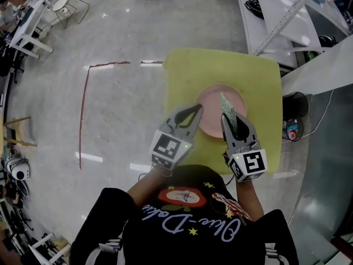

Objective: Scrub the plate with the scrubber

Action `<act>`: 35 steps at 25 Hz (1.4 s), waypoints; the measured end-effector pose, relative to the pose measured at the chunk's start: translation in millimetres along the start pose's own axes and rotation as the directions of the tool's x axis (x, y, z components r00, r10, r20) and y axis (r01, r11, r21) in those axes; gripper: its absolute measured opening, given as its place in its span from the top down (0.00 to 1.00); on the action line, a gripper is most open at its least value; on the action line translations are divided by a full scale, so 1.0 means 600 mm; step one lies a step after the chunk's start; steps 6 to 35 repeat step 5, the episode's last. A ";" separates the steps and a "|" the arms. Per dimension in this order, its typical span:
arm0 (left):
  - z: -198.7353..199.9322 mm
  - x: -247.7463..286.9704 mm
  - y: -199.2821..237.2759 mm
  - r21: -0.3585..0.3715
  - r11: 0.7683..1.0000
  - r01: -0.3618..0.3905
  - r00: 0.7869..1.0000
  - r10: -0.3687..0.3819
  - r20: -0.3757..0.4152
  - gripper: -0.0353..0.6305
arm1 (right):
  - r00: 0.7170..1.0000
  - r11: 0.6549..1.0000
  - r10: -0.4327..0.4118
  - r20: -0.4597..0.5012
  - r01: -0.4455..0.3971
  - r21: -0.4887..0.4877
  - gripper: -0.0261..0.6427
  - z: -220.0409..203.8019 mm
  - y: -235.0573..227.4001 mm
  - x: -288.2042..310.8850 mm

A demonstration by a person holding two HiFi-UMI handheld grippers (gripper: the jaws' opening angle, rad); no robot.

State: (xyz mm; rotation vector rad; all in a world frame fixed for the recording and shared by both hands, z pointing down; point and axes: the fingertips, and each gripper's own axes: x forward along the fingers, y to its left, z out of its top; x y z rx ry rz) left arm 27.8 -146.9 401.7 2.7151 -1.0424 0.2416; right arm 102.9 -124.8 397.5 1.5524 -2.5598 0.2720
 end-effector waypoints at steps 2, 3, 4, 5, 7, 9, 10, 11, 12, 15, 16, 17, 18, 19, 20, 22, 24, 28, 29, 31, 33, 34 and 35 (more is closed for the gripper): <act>0.002 0.000 -0.001 0.002 1.000 0.004 1.000 -0.004 0.000 0.94 | 1.000 1.000 -0.001 -0.001 0.001 0.000 0.86 0.001 0.001 0.001; 0.003 -0.001 -0.001 0.002 1.000 0.006 1.000 -0.006 -0.001 0.94 | 1.000 1.000 -0.002 -0.001 0.002 0.000 0.86 0.002 0.002 0.001; 0.003 -0.001 0.000 0.002 1.000 0.009 1.000 -0.009 -0.002 0.94 | 1.000 1.000 -0.002 -0.002 0.002 0.000 0.86 0.004 0.003 0.002; 0.003 -0.002 0.000 0.002 1.000 0.012 1.000 -0.012 -0.004 0.94 | 1.000 1.000 -0.003 -0.002 0.003 0.000 0.86 0.005 0.003 0.003; 0.003 -0.002 0.000 0.002 1.000 0.012 1.000 -0.012 -0.004 0.94 | 1.000 1.000 -0.003 -0.002 0.003 0.000 0.86 0.005 0.003 0.003; 0.003 -0.002 0.000 0.002 1.000 0.012 1.000 -0.012 -0.004 0.94 | 1.000 1.000 -0.003 -0.002 0.003 0.000 0.86 0.005 0.003 0.003; 0.003 -0.002 0.000 0.002 1.000 0.012 1.000 -0.012 -0.004 0.94 | 1.000 1.000 -0.003 -0.002 0.003 0.000 0.86 0.005 0.003 0.003; 0.003 -0.002 0.000 0.002 1.000 0.012 1.000 -0.012 -0.004 0.94 | 1.000 1.000 -0.003 -0.002 0.003 0.000 0.86 0.005 0.003 0.003; 0.003 -0.002 0.000 0.002 1.000 0.012 1.000 -0.012 -0.004 0.94 | 1.000 1.000 -0.003 -0.002 0.003 0.000 0.86 0.005 0.003 0.003; 0.003 -0.002 0.000 0.002 1.000 0.012 1.000 -0.012 -0.004 0.94 | 1.000 1.000 -0.003 -0.002 0.003 0.000 0.86 0.005 0.003 0.003; 0.003 -0.002 0.000 0.002 1.000 0.012 1.000 -0.012 -0.004 0.94 | 1.000 1.000 -0.003 -0.002 0.003 0.000 0.86 0.005 0.003 0.003; 0.003 -0.002 0.000 0.002 1.000 0.012 1.000 -0.012 -0.004 0.94 | 1.000 1.000 -0.003 -0.002 0.003 0.000 0.86 0.005 0.003 0.003; 0.003 -0.002 0.000 0.002 1.000 0.012 1.000 -0.012 -0.004 0.94 | 1.000 1.000 -0.003 -0.002 0.003 0.000 0.86 0.005 0.003 0.003; 0.003 -0.002 0.000 0.002 1.000 0.012 1.000 -0.012 -0.004 0.94 | 1.000 1.000 -0.003 -0.002 0.003 0.000 0.86 0.005 0.003 0.003; 0.003 -0.002 0.000 0.002 1.000 0.012 1.000 -0.012 -0.004 0.94 | 1.000 1.000 -0.003 -0.002 0.003 0.000 0.86 0.005 0.003 0.003; 0.003 -0.002 0.000 0.002 1.000 0.012 1.000 -0.012 -0.004 0.94 | 1.000 1.000 -0.003 -0.002 0.003 0.000 0.86 0.005 0.003 0.003; 0.003 -0.002 0.000 0.002 1.000 0.012 1.000 -0.012 -0.004 0.94 | 1.000 1.000 -0.003 -0.002 0.003 0.000 0.86 0.005 0.003 0.003; 0.003 -0.002 0.000 0.002 1.000 0.012 1.000 -0.012 -0.004 0.94 | 1.000 1.000 -0.003 -0.002 0.003 0.000 0.86 0.005 0.003 0.003; 0.003 -0.002 0.000 0.002 1.000 0.012 1.000 -0.012 -0.004 0.94 | 1.000 1.000 -0.003 -0.002 0.003 0.000 0.86 0.005 0.003 0.003; 0.003 -0.002 0.000 0.002 1.000 0.012 1.000 -0.012 -0.004 0.94 | 1.000 1.000 -0.003 -0.002 0.003 0.000 0.86 0.005 0.003 0.003; 0.003 -0.002 0.000 0.002 1.000 0.012 1.000 -0.012 -0.004 0.94 | 1.000 1.000 -0.003 -0.002 0.003 0.000 0.86 0.005 0.003 0.003; 0.003 -0.002 0.000 0.002 1.000 0.012 1.000 -0.012 -0.004 0.94 | 1.000 1.000 -0.003 -0.002 0.003 0.000 0.86 0.005 0.003 0.003; 0.003 -0.002 0.000 0.002 1.000 0.012 1.000 -0.012 -0.004 0.94 | 1.000 1.000 -0.003 -0.002 0.003 0.000 0.86 0.005 0.003 0.003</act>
